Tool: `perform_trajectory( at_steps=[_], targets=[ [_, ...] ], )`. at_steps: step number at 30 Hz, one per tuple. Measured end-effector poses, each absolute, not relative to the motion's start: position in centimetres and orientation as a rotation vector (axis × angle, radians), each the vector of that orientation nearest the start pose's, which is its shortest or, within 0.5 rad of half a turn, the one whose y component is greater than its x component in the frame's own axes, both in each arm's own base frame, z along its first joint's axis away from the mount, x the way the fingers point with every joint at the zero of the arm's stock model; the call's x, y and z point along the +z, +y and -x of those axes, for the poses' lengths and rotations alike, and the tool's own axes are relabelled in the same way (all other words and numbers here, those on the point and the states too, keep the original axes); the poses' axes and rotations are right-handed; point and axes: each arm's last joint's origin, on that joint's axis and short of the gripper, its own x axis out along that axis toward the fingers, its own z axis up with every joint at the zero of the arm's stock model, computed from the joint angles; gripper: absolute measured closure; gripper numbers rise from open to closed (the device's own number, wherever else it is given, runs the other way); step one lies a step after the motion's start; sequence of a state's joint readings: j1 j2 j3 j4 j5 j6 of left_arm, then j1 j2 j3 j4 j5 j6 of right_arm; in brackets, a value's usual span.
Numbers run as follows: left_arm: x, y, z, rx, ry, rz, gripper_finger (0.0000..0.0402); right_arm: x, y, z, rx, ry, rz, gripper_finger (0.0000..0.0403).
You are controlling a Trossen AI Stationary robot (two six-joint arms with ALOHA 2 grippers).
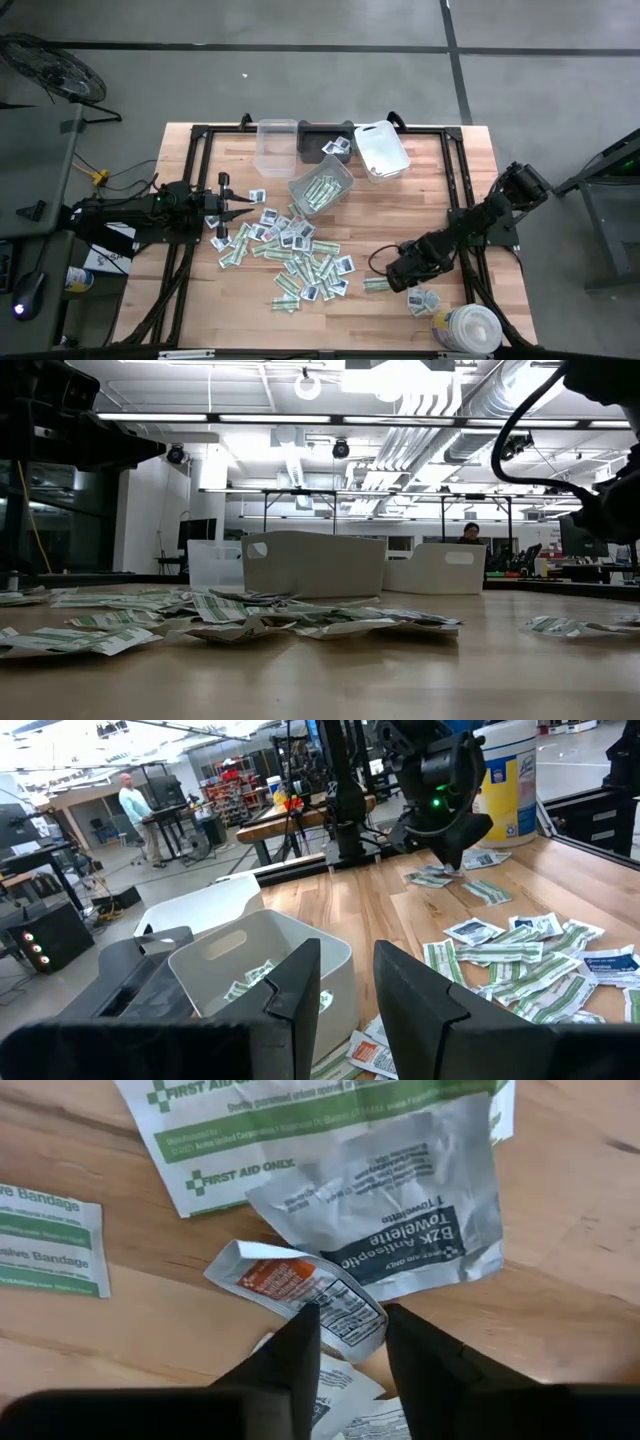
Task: Pick & Place First Aid Supplies
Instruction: Put the ointment pack into the white bin
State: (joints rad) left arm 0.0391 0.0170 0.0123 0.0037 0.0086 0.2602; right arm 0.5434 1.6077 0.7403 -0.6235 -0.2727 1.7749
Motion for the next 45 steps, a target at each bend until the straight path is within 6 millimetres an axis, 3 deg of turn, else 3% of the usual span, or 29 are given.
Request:
perform_trajectory(
  at_steps=[15, 30, 36, 45],
  targets=[
    [16.7, 0.4, -9.8, 0.030, 0.005, -0.260, 0.0305, 12.9, 13.3, -20.5, -0.805, 1.570, -1.127, 0.0397],
    [16.7, 0.4, -9.8, 0.030, 0.005, -0.260, 0.0305, 17.6, 13.8, -22.9, -0.687, 1.336, -1.144, 0.0401],
    [16.7, 0.4, -9.8, 0.029, 0.005, -0.260, 0.0305, 19.8, 12.1, -24.2, -0.696, 1.168, -1.125, 0.0401],
    [16.7, 0.4, -9.8, 0.029, 0.005, -0.260, 0.0305, 21.5, 7.8, -26.5, -0.683, 1.013, -1.023, 0.0401]
  ],
)
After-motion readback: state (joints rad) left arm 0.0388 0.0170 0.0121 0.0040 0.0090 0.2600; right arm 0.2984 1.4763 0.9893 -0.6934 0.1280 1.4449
